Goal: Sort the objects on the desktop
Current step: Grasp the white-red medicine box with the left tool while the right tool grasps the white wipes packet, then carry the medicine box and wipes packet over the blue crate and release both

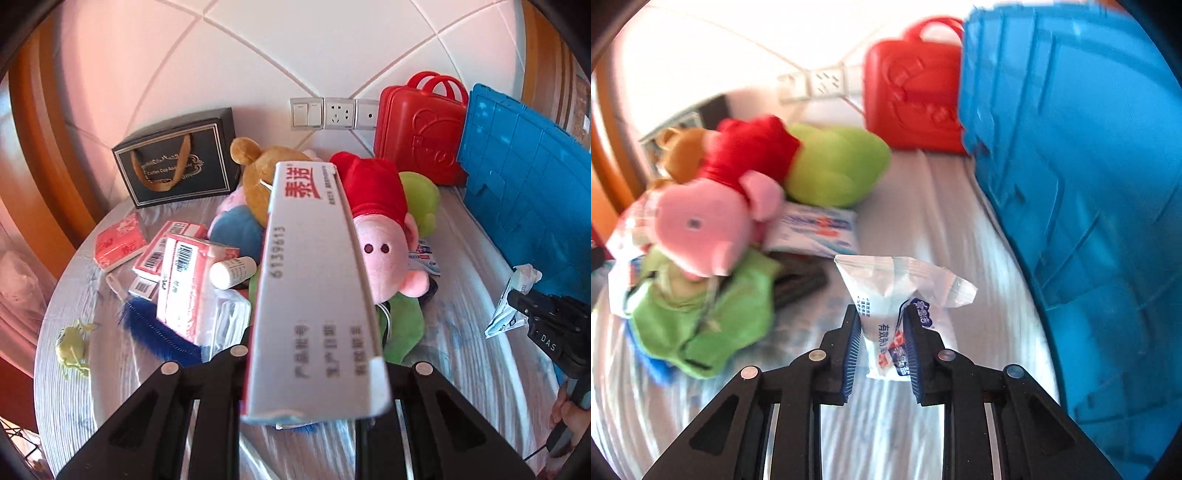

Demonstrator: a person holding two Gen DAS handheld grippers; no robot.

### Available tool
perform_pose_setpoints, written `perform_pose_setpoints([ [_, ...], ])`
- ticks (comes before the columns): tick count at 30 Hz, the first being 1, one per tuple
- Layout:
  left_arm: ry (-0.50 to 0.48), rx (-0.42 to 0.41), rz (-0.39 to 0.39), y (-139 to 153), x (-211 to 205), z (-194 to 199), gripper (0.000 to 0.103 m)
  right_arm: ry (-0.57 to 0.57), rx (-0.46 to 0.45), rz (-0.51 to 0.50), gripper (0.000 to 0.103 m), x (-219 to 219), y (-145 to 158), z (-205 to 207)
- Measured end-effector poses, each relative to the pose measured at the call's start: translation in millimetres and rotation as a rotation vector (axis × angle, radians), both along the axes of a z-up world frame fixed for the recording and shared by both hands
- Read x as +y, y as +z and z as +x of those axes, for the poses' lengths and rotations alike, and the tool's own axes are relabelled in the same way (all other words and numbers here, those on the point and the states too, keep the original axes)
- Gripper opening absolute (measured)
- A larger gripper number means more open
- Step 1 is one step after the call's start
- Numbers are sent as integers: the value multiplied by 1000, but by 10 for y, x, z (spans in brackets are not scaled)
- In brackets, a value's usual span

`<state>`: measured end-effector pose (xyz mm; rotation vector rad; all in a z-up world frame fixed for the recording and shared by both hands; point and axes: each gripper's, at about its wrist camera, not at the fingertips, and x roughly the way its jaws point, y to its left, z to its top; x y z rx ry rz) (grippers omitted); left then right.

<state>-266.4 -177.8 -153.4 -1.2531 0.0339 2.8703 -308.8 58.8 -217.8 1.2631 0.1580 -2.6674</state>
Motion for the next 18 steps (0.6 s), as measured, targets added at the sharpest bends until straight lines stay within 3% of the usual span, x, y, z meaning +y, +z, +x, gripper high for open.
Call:
perform_pose_setpoints([
  [8, -6, 55, 6, 281, 114, 401, 18, 96, 116, -39, 19, -250, 469, 465],
  [18, -68, 131, 11, 648, 525, 689, 18, 119, 276, -64, 19, -85, 1159, 986],
])
